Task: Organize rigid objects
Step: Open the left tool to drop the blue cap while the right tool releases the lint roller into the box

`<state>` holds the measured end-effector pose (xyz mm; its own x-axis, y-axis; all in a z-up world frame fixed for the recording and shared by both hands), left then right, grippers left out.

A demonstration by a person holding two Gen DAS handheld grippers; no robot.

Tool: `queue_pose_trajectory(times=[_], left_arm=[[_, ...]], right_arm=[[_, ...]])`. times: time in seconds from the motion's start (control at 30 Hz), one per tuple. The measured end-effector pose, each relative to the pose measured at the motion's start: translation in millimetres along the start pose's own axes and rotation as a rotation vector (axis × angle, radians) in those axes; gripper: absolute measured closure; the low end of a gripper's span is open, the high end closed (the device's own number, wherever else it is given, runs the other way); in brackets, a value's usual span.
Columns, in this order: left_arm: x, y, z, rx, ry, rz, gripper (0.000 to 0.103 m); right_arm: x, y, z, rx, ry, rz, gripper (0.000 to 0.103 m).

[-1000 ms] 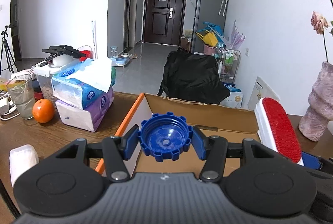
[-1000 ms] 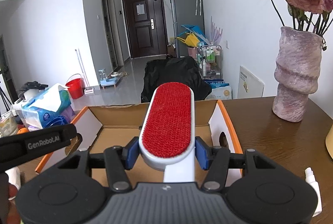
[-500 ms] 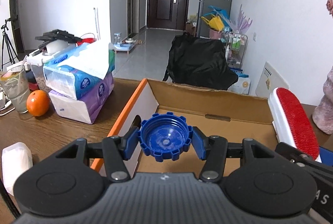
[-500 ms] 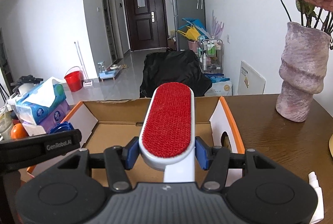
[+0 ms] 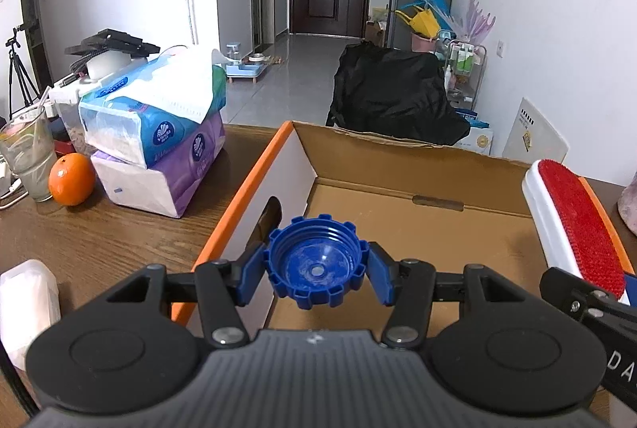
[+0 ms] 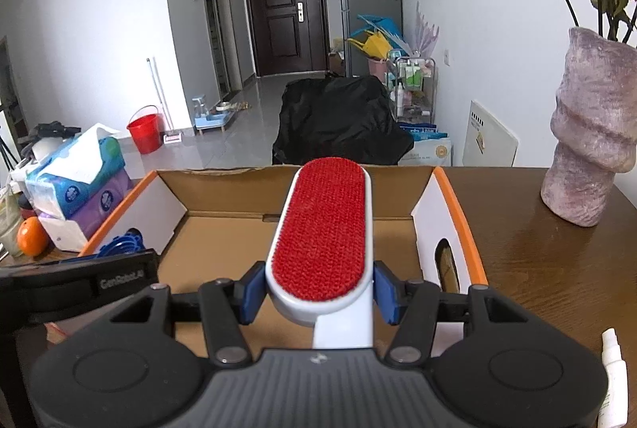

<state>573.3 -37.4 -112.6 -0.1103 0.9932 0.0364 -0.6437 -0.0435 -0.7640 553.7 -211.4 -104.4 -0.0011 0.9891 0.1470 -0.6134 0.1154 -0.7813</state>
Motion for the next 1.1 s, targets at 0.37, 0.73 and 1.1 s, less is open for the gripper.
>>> queue_pose_trajectory(times=[0.37,0.73,1.1], left_arm=[[5.1,-2.8,8.6,0.014,0.003,0.013,0.012],[5.0,-8.2,23.5,-0.011,-0.013,0.006,0.000],[10.5,-8.1,36.6,-0.025,-0.011,0.023,0.000]], right_arm=[[-23.8,-14.5,21.4,-0.043,0.033,-0.056,0.013],[-23.4,-16.9,28.8,-0.042,0.010,-0.041,0.004],[-25.1,-17.8,40.2,-0.074,0.009,-0.059,0.000]])
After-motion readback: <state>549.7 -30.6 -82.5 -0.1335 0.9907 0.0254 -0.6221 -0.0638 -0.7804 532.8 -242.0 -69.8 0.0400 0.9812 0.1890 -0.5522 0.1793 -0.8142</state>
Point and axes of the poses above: each gripper's, at about its wrist camera, not at the fingertips, and z roughly against the way its jaws point, x to its left, y to its underside, the point moved 6 cm from there along -z, roughly the way its jaws point, and after that the axes turned 4 degrees about -z, right-handed, at the moved point
